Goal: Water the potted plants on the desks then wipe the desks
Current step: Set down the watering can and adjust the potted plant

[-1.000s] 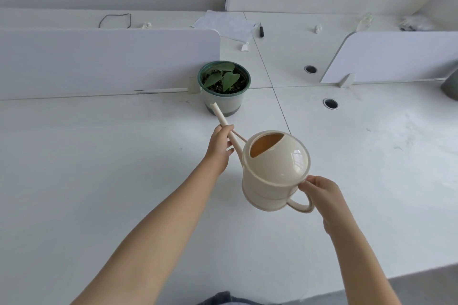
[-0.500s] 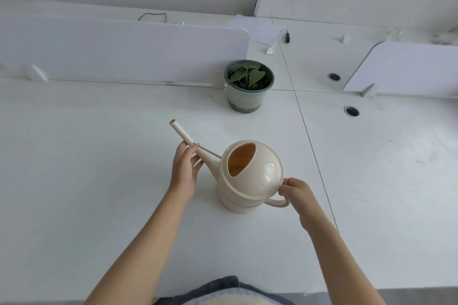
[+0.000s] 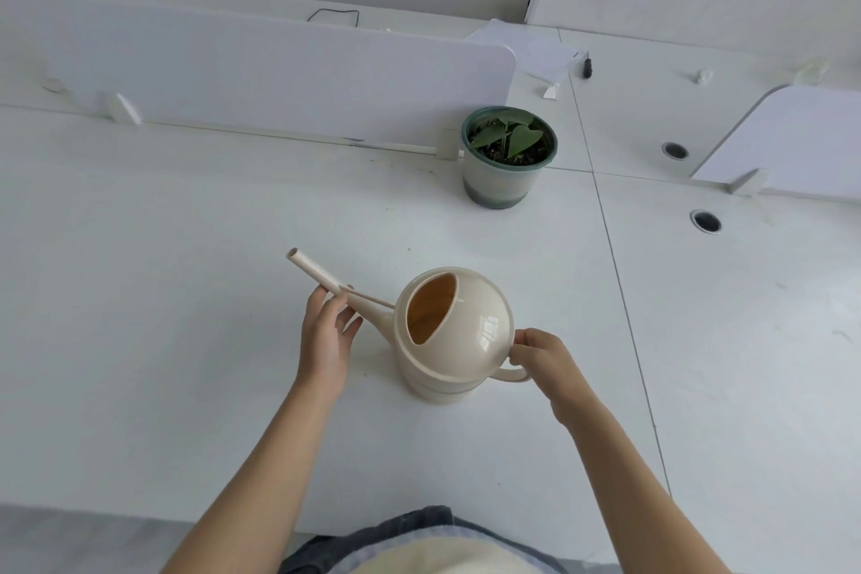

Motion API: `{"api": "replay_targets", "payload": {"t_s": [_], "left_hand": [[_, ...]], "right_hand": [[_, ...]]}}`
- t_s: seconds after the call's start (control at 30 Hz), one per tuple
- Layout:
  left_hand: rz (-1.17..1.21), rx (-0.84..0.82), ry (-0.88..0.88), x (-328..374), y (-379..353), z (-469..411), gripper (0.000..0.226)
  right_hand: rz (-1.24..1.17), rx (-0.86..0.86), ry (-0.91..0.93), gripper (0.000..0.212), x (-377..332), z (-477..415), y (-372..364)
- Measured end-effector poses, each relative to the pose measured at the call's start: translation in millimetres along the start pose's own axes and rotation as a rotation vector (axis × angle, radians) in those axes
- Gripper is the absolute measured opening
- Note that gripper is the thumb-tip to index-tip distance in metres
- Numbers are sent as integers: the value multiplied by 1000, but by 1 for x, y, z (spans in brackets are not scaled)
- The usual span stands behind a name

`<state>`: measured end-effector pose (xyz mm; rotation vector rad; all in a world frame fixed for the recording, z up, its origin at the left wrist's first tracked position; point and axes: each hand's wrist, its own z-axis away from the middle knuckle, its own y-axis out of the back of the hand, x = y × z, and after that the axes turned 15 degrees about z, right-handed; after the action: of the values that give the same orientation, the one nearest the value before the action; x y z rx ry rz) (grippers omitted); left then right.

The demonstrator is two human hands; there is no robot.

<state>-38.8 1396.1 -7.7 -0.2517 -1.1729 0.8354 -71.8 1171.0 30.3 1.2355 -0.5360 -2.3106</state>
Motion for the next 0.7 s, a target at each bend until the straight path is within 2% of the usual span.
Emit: {"api": "replay_targets", "payload": {"t_s": [0.1,0.17,0.27,0.4,0.7], "left_hand": [[-112,38,-3,2,1,3,19],[-224,134,-49,7,-1,11,31],[-264,226,-159,16,-4,26,34],[-276,154,-204,26,-20,29,20],[-362,-37,-195,25,-108,-39,19]], "right_hand": [[-3,-32,16,20,2,-2,0],[-17,-60,24,21,4,-3,4],[-100,-17,16,8,10,-8,14],[-146,124,36,16,6,-20,33],[-188,257,79,22,-25,-75,68]]}}
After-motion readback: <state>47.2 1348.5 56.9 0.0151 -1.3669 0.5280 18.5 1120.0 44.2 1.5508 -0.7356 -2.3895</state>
